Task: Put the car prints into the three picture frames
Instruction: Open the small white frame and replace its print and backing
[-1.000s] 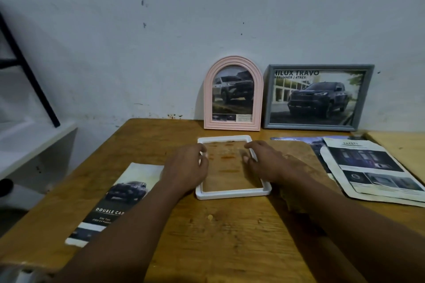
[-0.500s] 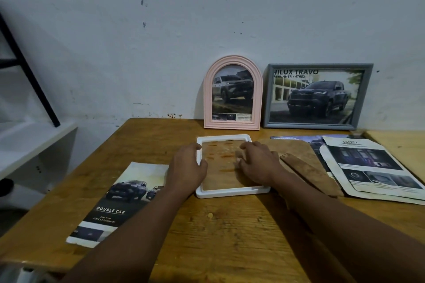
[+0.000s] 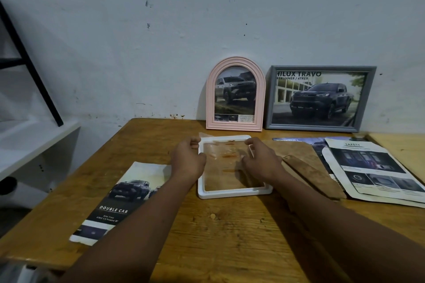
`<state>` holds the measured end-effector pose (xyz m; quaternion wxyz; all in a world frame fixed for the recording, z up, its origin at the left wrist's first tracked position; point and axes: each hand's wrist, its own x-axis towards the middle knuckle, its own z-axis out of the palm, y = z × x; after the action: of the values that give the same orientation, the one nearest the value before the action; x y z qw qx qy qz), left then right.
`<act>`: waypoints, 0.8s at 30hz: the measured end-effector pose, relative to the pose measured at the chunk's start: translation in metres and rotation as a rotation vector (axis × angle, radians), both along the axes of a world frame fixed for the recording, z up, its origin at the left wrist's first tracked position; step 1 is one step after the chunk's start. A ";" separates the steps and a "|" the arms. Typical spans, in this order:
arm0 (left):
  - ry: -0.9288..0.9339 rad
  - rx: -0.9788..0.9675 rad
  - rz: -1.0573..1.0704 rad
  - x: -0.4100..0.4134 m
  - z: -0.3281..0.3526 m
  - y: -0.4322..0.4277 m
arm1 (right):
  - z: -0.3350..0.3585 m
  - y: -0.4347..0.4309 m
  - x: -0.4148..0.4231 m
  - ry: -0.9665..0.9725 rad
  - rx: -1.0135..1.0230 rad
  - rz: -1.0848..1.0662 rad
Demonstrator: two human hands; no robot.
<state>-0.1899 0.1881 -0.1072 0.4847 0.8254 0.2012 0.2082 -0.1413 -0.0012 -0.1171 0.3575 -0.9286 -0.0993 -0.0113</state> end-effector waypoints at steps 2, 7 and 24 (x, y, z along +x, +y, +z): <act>-0.014 -0.097 0.010 0.001 0.001 0.001 | 0.002 -0.001 0.002 0.044 0.075 -0.001; -0.086 -0.410 0.016 0.003 0.007 0.004 | 0.005 0.001 0.005 0.076 0.123 -0.009; -0.144 -0.580 0.008 -0.005 0.014 0.013 | 0.009 0.005 0.010 0.120 0.290 -0.223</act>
<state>-0.1952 0.2009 -0.0931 0.7125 0.6348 0.2207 0.2017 -0.1318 0.0035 -0.1083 0.4896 -0.8715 0.0284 -0.0095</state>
